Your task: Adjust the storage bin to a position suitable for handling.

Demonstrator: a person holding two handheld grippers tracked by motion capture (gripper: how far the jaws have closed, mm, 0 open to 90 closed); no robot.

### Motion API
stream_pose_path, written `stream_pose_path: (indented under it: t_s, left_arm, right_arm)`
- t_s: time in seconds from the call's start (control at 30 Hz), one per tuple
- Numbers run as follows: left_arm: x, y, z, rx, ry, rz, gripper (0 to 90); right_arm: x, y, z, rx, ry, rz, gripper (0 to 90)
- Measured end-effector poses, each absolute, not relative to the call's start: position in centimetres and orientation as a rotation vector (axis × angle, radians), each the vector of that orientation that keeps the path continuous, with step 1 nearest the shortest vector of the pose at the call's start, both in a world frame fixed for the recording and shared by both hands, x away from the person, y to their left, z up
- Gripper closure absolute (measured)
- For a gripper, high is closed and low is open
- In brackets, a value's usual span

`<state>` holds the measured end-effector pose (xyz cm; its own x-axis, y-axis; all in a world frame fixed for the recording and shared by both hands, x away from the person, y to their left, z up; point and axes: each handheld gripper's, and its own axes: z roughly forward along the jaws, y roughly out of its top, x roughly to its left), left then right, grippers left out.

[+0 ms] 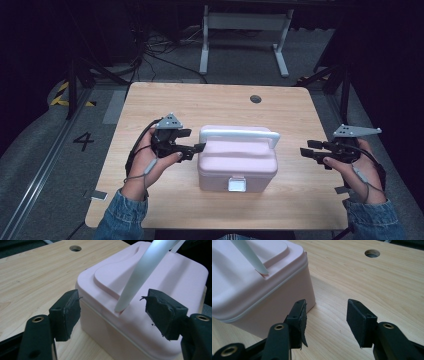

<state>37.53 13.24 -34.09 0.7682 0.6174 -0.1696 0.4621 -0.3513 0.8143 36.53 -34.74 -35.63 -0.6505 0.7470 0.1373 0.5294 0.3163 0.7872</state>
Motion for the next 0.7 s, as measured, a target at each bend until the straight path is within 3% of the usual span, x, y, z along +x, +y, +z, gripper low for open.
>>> stream_pose_path:
  t_s: [0.3, 0.7]
  left_arm:
    - [38.1, 12.0, -34.6, 1.932, 0.757, 0.242, 32.9]
    - [38.1, 10.6, -34.6, 1.908, 0.719, 0.309, 57.7]
  right_arm:
    - [36.5, -34.7, -36.2, 1.171, 2.353, 1.231, 51.6]
    - [36.1, -34.9, -36.6, 1.207, 2.351, 1.223, 52.1]
